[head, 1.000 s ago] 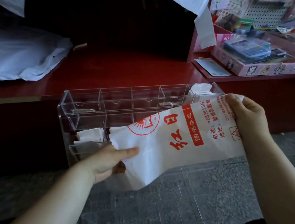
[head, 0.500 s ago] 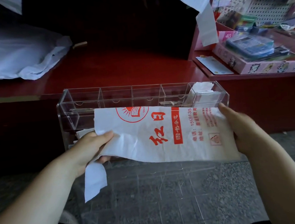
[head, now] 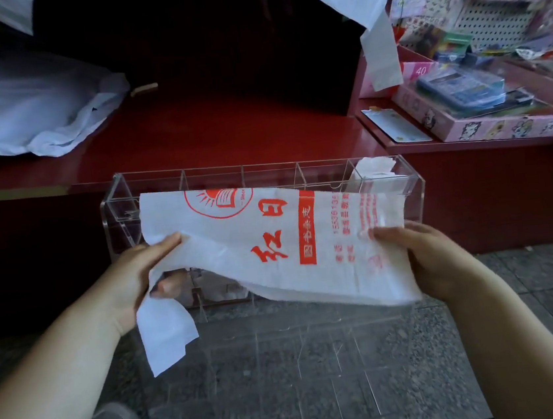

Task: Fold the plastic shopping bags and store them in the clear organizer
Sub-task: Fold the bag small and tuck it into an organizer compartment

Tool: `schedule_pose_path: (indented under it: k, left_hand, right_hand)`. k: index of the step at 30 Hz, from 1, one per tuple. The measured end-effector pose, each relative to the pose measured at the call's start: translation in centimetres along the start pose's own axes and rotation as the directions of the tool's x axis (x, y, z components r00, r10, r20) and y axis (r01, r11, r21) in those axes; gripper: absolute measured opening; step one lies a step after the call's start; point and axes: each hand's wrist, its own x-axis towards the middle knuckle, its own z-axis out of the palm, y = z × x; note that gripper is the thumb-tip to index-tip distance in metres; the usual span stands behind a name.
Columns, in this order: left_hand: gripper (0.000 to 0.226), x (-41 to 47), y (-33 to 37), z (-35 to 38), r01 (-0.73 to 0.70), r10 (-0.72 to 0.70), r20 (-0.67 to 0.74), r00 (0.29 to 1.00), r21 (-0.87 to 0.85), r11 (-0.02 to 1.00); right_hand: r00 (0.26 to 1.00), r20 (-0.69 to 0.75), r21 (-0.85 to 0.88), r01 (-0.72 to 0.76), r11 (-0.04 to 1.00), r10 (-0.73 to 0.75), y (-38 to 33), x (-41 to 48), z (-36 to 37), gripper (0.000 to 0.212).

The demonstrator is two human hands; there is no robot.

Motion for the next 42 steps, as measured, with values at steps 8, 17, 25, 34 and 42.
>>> schedule_pose_path:
  k: [8,17,25,34,42]
  left_hand:
    - [0.028,-0.1,-0.1,-0.1,0.012,-0.012,-0.03,0.999,0.018,1.0]
    - [0.015,0.3,-0.6,-0.1,0.005,0.006,-0.087,0.996,0.123,0.992]
    - [0.061,0.2,-0.2,-1.2,-0.047,0.084,0.192,0.978,-0.188,0.981]
    - [0.055,0.1,-0.3,-0.4,-0.032,0.029,-0.049,0.998,-0.063,0.998]
    - [0.031,0.9,-2.2,-1.0,-0.123,0.245,-0.013,0.969,0.837,0.533]
  right_hand:
    - [0.997,0.061,0.019,-0.054,0.998,0.053,0.5,0.3,0.4,0.01]
    - [1.0,-0.014,0.084,-0.018,0.996,0.019,-0.4,-0.2,-0.7,0.013]
    - [0.983,0.02,0.274,0.171,0.946,-0.184,-0.4,0.3,-1.8,0.042]
    - [0.963,0.17,0.447,0.114,0.887,-0.209,-0.6,0.9,-2.8,0.043]
    - [0.981,0.044,0.104,0.186,0.977,-0.191,-1.4,-0.4,-2.2,0.042]
